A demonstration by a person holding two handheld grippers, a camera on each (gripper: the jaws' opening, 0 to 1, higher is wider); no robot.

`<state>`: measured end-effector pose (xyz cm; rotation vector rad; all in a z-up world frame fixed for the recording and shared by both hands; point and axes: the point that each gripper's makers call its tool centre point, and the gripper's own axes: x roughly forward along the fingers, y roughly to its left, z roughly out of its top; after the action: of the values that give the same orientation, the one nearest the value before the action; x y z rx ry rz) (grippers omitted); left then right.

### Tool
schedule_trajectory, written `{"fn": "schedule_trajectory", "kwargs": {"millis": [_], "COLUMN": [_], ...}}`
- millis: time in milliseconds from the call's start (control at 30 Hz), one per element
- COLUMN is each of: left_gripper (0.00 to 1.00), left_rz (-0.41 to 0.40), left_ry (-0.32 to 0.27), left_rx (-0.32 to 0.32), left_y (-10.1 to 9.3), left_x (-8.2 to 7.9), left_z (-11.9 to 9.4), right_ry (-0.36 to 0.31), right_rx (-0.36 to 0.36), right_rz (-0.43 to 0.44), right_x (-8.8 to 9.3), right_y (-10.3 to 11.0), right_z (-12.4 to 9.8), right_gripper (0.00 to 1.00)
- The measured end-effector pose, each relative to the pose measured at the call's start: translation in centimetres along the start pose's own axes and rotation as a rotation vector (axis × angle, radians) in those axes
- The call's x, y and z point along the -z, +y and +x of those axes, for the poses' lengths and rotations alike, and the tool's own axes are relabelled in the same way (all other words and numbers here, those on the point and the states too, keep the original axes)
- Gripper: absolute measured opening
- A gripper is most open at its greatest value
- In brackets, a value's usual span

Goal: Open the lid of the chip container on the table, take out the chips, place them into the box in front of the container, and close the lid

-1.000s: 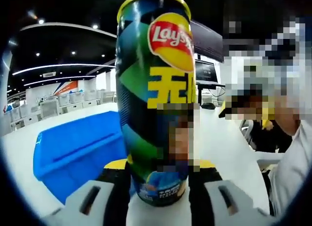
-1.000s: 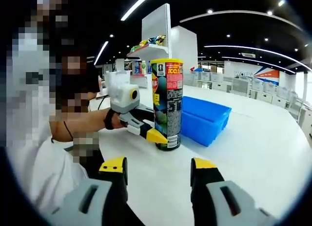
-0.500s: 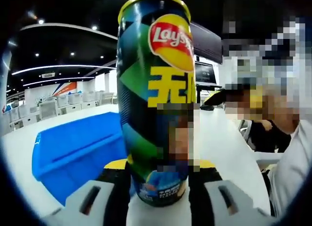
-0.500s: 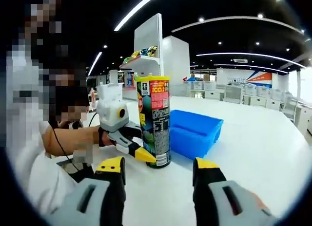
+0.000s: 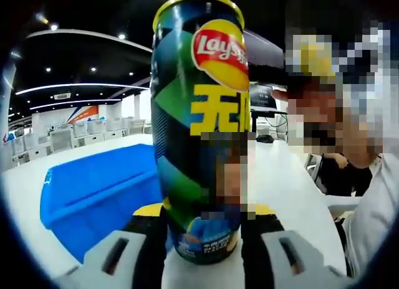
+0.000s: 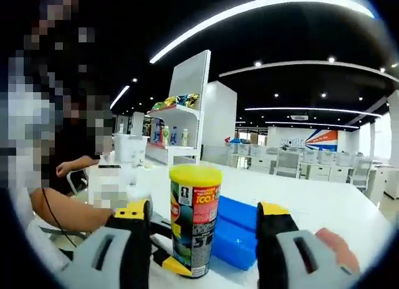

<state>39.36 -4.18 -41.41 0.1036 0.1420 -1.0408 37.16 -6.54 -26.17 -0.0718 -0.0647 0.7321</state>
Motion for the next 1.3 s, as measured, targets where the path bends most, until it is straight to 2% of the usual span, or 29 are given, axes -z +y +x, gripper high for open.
{"fn": "schedule_trajectory", "kwargs": {"millis": [167, 333, 433, 600, 700, 900, 1300], "left_gripper": [0.47, 0.47, 0.47, 0.47, 0.47, 0.47, 0.47], "left_rz": [-0.001, -0.003, -0.003, -0.005, -0.004, -0.007, -0.004], "left_ry": [-0.001, -0.001, -0.003, -0.004, -0.007, -0.007, -0.006], "left_rx": [0.0, 0.001, -0.001, 0.0, -0.002, -0.003, -0.008], "left_y": [0.0, -0.1, -0.1, -0.1, -0.1, 0.0, 0.0], "left_x": [0.0, 0.0, 0.0, 0.0, 0.0, 0.0, 0.0], "left_z": [0.0, 0.0, 0.0, 0.0, 0.0, 0.0, -0.1], "right_ry": [-0.019, 0.002, 0.0, 0.02, 0.007, 0.005, -0.003], "right_rx": [0.019, 0.019, 0.01, 0.012, 0.004, -0.005, 0.025], "right_rz": [-0.075, -0.058, -0.012, -0.011, 0.013, -0.002, 0.016], "right_x": [-1.0, -0.9, -1.0, -0.5, -0.7, -0.8, -0.9], "right_y": [0.7, 0.7, 0.5, 0.6, 0.7, 1.0, 0.9], "right_z": [2.0, 3.8, 4.1, 4.5, 4.5, 4.9, 4.8], "right_gripper": [0.67, 0.64, 0.6, 0.56, 0.51, 0.49, 0.44]}}
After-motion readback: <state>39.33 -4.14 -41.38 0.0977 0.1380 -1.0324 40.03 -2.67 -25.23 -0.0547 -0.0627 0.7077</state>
